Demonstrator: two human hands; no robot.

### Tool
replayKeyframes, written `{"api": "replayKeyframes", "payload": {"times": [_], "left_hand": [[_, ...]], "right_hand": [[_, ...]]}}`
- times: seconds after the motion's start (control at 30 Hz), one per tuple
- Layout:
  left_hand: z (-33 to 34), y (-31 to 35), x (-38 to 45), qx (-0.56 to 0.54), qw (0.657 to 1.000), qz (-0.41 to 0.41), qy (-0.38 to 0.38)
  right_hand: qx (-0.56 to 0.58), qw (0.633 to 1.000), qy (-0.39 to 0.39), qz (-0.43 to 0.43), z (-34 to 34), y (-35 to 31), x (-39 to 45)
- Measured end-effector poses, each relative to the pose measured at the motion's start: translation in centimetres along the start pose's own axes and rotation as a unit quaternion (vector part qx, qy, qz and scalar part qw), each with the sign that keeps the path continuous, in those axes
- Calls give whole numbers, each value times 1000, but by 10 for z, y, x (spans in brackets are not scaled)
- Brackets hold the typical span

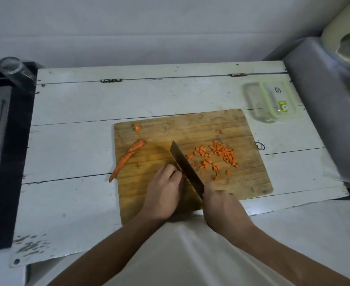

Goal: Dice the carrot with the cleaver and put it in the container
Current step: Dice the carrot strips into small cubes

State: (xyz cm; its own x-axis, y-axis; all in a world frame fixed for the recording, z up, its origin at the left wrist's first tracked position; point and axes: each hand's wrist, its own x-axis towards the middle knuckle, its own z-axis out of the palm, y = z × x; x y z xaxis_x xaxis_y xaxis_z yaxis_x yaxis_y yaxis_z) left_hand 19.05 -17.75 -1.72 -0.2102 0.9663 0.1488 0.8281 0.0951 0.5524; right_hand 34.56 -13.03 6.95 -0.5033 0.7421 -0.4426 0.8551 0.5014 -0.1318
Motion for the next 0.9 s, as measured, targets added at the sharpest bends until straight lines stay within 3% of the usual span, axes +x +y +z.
{"api": "replayKeyframes", "payload": {"times": [0.2,0.43,0.6,0.9], "left_hand": [[-1,-2,3,-38,998,-38,-26],[-20,-9,-4,-87,990,-101,-51],[-25,-9,-3,-89,982,-161,-49],[-22,0,12,-56,979,-186,-67]], "right_hand": [[38,997,61,19,2,-26,43],[124,986,102,46,-10,13,13],[113,988,95,35,-4,7,0],[77,992,72,64,9,-25,14]]}}
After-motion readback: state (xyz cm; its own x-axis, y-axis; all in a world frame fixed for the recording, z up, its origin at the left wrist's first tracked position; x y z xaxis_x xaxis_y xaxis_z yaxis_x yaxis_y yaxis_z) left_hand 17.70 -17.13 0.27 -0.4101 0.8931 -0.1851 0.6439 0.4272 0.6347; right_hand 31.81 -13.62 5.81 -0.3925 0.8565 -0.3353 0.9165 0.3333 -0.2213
